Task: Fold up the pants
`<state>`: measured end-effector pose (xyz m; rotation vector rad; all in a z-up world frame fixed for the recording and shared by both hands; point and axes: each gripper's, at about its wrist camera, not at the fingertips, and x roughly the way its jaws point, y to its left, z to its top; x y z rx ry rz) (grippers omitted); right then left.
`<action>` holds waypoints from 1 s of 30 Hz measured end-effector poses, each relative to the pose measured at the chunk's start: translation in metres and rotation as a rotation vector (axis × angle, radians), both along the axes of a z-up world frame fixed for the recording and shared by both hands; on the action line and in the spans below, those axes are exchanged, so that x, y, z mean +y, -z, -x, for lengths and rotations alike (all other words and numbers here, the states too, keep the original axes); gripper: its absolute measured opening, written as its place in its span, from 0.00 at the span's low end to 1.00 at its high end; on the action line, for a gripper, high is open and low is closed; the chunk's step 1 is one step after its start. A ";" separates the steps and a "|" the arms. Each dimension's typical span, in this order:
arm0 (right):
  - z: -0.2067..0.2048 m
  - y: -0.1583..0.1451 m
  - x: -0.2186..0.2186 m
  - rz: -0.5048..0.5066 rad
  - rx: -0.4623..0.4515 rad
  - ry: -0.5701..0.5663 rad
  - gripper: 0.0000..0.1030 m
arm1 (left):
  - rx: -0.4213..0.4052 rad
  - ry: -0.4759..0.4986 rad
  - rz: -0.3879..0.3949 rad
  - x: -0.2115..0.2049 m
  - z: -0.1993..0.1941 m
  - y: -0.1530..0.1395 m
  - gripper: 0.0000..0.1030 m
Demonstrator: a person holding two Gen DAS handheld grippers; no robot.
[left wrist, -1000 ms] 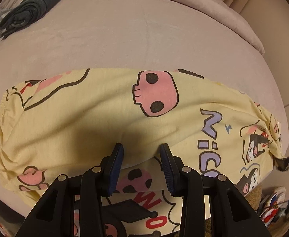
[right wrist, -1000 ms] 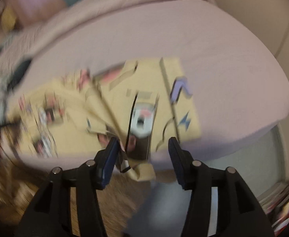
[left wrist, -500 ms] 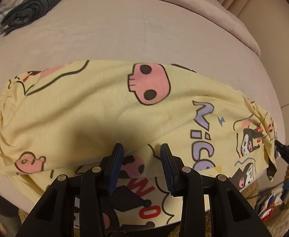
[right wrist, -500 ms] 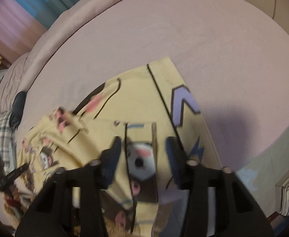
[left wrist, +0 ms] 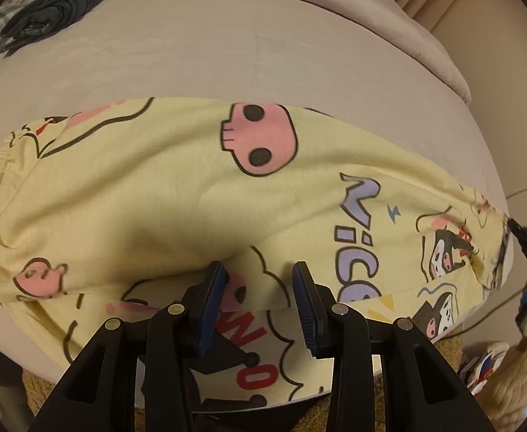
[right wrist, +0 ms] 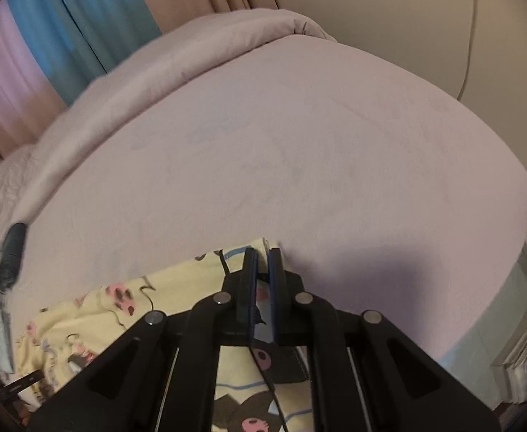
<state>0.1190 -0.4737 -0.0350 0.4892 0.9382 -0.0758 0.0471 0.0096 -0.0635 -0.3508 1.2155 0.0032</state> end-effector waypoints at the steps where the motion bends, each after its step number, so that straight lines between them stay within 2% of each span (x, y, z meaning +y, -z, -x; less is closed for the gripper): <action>1: -0.005 0.003 0.002 0.015 0.019 0.004 0.06 | 0.002 0.002 -0.004 0.000 0.001 0.001 0.36; 3: -0.021 0.020 0.004 0.060 0.092 0.014 0.05 | 0.004 0.006 -0.013 -0.002 0.003 0.000 0.36; 5: -0.031 0.039 0.005 0.154 0.167 0.031 0.08 | 0.007 0.014 -0.015 -0.003 0.005 -0.001 0.36; 6: -0.032 0.045 0.003 0.161 0.184 0.027 0.08 | 0.008 0.017 -0.014 -0.002 0.004 -0.002 0.36; 8: -0.023 0.040 -0.002 0.126 0.139 0.024 0.11 | 0.009 0.019 -0.007 -0.001 0.006 -0.004 0.36; 10: -0.006 0.032 -0.009 0.075 0.118 0.027 0.31 | 0.011 0.012 -0.001 0.002 0.006 -0.006 0.36; 12: 0.019 0.020 -0.013 0.051 0.101 0.028 0.42 | -0.001 0.002 0.007 0.002 0.007 -0.010 0.36; 16: 0.072 0.002 -0.013 0.022 0.097 0.002 0.42 | -0.025 -0.017 0.023 -0.001 0.011 -0.016 0.36; 21: 0.128 0.015 -0.017 -0.107 0.077 0.024 0.43 | -0.043 -0.012 0.047 -0.003 0.019 -0.021 0.36; 24: 0.137 0.029 -0.003 -0.140 0.084 0.021 0.38 | -0.044 -0.001 0.048 -0.010 0.019 -0.023 0.36; 27: 0.129 0.038 0.006 -0.152 0.093 0.016 0.30 | -0.041 -0.003 0.045 -0.013 0.021 -0.023 0.36; 30: 0.109 0.036 0.016 -0.149 0.064 -0.011 0.28 | -0.039 -0.008 0.045 -0.011 0.025 -0.024 0.36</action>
